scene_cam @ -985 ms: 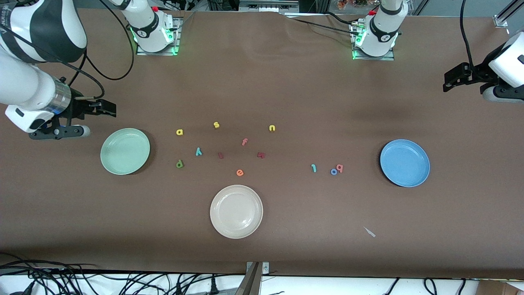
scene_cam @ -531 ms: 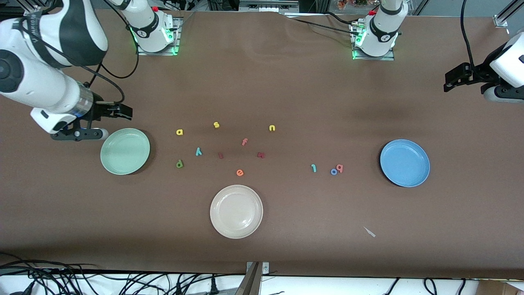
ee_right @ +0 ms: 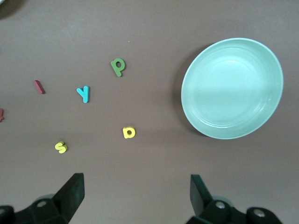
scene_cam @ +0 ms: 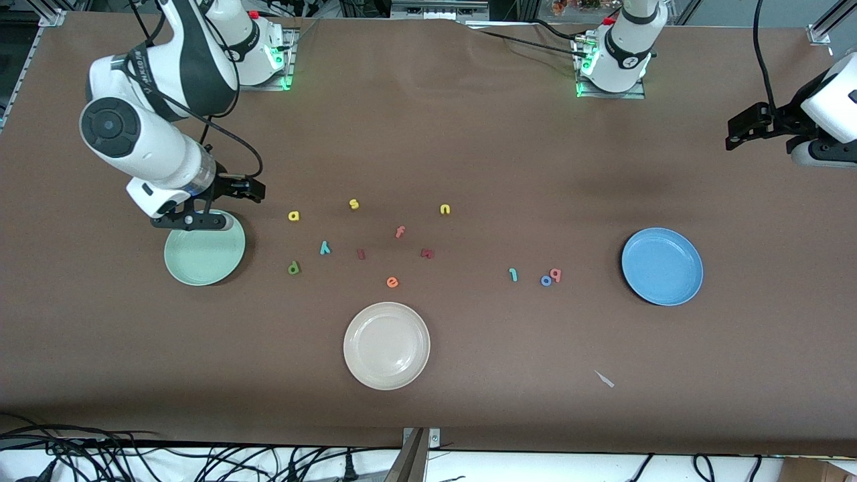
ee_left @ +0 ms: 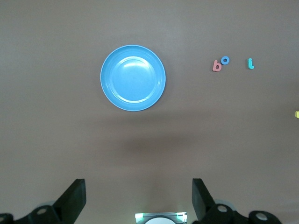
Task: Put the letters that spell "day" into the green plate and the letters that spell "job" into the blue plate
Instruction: 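Move the right gripper over the yellow D beside the green plate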
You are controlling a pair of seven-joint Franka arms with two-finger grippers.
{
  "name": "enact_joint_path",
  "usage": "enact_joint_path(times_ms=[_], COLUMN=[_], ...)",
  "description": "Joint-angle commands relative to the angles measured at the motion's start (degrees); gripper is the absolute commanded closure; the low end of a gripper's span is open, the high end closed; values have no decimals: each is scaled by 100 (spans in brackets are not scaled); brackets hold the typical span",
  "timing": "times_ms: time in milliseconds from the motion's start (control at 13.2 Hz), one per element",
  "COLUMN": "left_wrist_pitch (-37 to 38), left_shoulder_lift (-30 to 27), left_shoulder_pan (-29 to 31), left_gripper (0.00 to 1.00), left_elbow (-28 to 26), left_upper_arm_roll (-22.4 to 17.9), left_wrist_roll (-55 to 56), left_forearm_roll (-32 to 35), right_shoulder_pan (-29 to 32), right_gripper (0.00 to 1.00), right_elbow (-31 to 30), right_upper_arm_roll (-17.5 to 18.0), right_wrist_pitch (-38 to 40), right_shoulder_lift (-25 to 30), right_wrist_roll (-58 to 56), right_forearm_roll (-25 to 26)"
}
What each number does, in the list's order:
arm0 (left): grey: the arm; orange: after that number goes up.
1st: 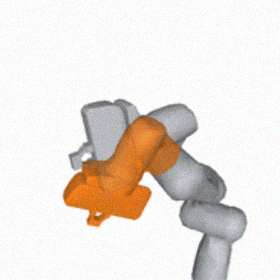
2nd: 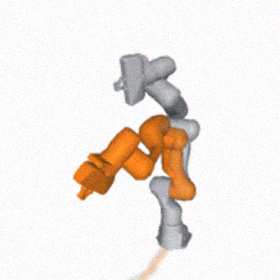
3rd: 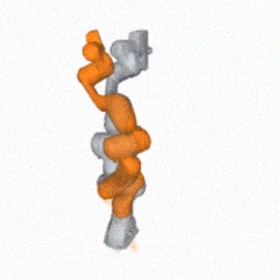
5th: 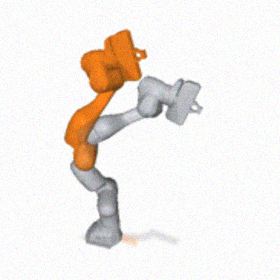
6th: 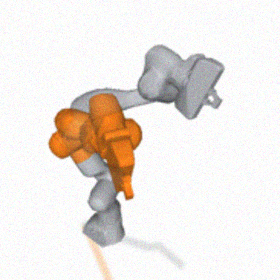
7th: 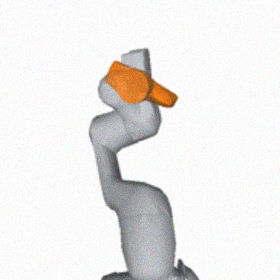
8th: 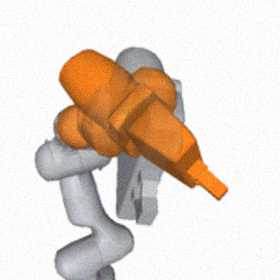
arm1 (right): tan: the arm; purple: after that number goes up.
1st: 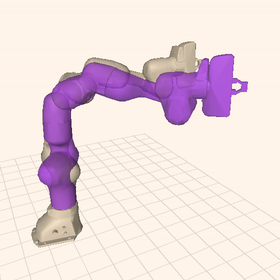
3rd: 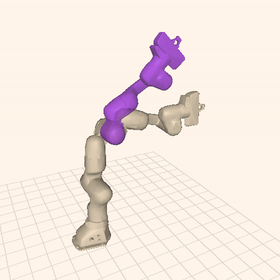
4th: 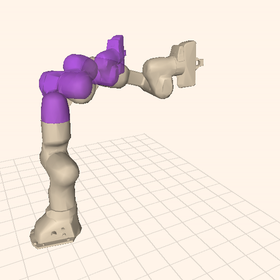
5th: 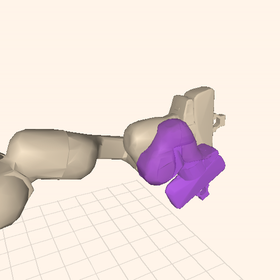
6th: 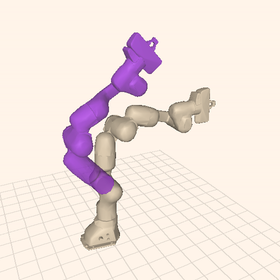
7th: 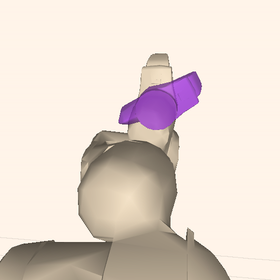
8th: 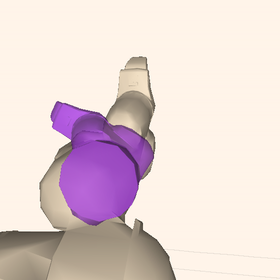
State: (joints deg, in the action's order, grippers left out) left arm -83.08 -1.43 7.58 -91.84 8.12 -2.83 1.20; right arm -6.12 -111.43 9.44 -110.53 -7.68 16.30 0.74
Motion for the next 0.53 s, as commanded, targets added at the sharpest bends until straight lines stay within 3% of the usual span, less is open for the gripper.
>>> enact_joint_path(times_ms=[0, 227, 455], left_wrist_pitch=[90, 91, 91], left_shoulder_lift=[28, 28, 28], left_shoulder_pan=[16, 33, 33], left_gripper=[0, 0, 0], left_elbow=[87, 87, 69], left_upper_arm_roll=[23, 6, 6], left_wrist_roll=[28, 20, 20], left_forearm_roll=[-49, -49, -49], right_shoulder_pan=[41, 41, 41], right_gripper=[0, 0, 0], right_elbow=[-694, -1450, -1637], right_upper_arm_roll=[119, 154, 181], right_wrist_pitch=[-678, -2012, -2586], right_shoulder_lift=[250, 128, -206], right_wrist_roll=[66, 75, 75], right_forearm_roll=[-56, -39, -30])
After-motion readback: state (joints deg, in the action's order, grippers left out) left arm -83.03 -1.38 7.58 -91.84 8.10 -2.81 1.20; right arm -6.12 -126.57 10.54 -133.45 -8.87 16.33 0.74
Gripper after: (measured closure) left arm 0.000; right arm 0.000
